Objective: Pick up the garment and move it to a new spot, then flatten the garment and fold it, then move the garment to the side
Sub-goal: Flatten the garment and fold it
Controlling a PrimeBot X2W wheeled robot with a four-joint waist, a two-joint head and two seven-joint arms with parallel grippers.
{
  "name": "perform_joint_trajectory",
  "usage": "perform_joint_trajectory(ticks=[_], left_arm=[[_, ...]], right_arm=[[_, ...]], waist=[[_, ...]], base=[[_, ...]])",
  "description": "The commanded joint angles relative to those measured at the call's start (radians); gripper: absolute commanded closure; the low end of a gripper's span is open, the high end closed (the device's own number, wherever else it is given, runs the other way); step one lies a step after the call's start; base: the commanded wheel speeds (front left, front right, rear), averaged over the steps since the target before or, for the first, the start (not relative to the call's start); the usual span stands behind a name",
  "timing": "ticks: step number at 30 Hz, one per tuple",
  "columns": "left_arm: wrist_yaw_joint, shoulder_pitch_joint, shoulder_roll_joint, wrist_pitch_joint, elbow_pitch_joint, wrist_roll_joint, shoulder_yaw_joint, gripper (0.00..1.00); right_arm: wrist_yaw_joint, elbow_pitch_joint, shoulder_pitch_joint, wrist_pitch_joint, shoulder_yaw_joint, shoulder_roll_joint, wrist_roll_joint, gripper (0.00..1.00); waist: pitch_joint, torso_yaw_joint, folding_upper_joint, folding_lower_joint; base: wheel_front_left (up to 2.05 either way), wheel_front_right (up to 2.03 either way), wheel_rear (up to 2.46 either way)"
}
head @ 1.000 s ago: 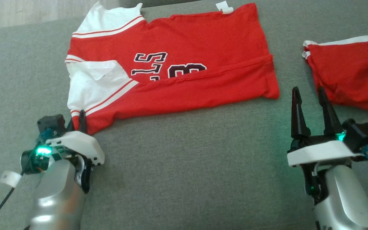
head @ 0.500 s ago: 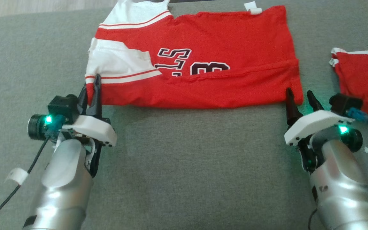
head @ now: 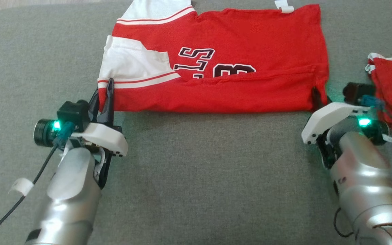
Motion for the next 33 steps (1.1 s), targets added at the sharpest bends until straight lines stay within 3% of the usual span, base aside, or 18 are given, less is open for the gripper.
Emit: perform_joint_trajectory(ticks=[1, 6, 15, 26, 33], left_arm=[[0.006, -0.029, 0.038, -0.012, -0.025, -0.002, 0.025, 1.0], [0.012, 0.005, 0.06, -0.012, -0.012, -0.012, 0.034, 1.0], [0.02, 0.124, 0.078, -0.006, -0.011, -0.038, 0.041, 1.0], [0.009, 0.332, 0.076, 0.055, -0.089, -0.069, 0.017, 1.0], [0.026, 0.445, 0.086, 0.113, -0.222, -0.091, 0.016, 1.0]], right_arm=[[0.007, -0.005, -0.005, -0.015, 0.015, 0.018, -0.021, 1.0], [0.007, 0.005, 0.001, -0.063, -0.004, 0.018, -0.076, 1.0], [0.007, 0.023, 0.06, -0.068, 0.053, 0.018, -0.039, 1.0], [0.007, 0.004, 0.206, 0.029, 0.135, 0.012, 0.078, 1.0], [0.007, -0.135, 0.322, 0.099, 0.172, -0.025, 0.178, 1.0]], waist=[[-0.007, -0.006, 0.0, -0.0001], [-0.044, -0.025, 0.0, -0.0001], [-0.159, -0.054, 0.0, -0.0001], [-0.295, -0.058, 0.0, -0.0001], [-0.319, -0.054, 0.0, -0.0001]], base=[[0.0, 0.0, 0.0], [0.0, 0.0, 0.0], [0.0, 0.0, 0.0], [0.0, 0.0, 0.0], [0.0, 0.0, 0.0]])
